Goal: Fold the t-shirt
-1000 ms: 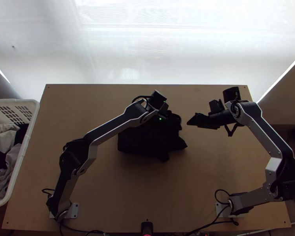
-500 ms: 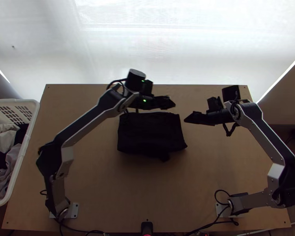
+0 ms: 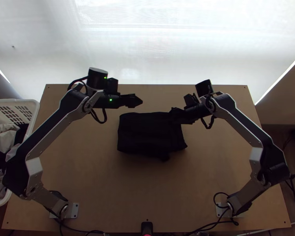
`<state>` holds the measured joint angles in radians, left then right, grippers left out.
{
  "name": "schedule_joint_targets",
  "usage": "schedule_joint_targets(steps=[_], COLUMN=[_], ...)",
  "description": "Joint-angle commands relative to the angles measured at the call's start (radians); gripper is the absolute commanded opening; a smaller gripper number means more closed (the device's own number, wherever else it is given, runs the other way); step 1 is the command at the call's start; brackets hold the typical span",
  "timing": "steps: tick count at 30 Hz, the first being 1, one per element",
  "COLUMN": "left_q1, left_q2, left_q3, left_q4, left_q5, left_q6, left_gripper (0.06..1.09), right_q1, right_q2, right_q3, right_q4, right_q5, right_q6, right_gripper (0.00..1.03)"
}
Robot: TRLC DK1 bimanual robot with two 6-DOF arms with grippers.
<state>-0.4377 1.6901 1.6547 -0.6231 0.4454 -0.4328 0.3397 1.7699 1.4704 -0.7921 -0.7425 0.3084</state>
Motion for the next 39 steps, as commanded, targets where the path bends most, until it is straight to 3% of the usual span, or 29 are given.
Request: schedule_joint_targets(steps=[1, 8, 10, 14, 18, 30, 36, 37, 39], left_q1=[0.050, 0.079, 0.085, 0.096, 0.097, 0.117, 0.126, 0.126, 0.128], left_q2=[-0.124, -0.168, -0.170, -0.173, -0.184, -0.198, -0.198, -0.198, -0.198], left_q3=[-0.096, -0.134, -0.134, -0.138, -0.138, -0.145, -0.147, -0.147, -0.145], left_q4=[-0.001, 0.000, 0.000, 0.000, 0.000, 0.002, 0.006, 0.014, 0.022], left_q5=[-0.039, -0.059, -0.059, -0.066, -0.077, -0.083, -0.083, -0.083, -0.083], left_q6=[0.034, 0.043, 0.042, 0.043, 0.043, 0.051, 0.054, 0.054, 0.054], left_gripper=[1.05, 1.05, 1.05, 1.05, 1.05, 1.05, 1.05, 1.05, 1.05], right_q1=[-0.028, 0.021, 0.035, 0.025, 0.021, 0.022, 0.064, 0.099, 0.188], right_q2=[0.125, 0.129, 0.141, 0.171, 0.217, -0.044, -0.072, -0.073, -0.073], right_q3=[0.010, -0.010, -0.015, -0.044, -0.068, -0.041, -0.074, -0.073, -0.056], right_q4=[0.004, 0.001, 0.001, -0.012, -0.012, -0.013, -0.024, -0.024, -0.024], right_q5=[0.054, 0.052, 0.153, 0.158, 0.221, 0.219, 0.140, 0.160, 0.321], right_q6=[0.028, 0.026, 0.026, 0.029, -0.003, -0.005, -0.046, -0.083, -0.158], right_gripper=[0.99, 0.99, 0.99, 0.99, 0.99, 0.99, 0.99, 0.99, 0.99])
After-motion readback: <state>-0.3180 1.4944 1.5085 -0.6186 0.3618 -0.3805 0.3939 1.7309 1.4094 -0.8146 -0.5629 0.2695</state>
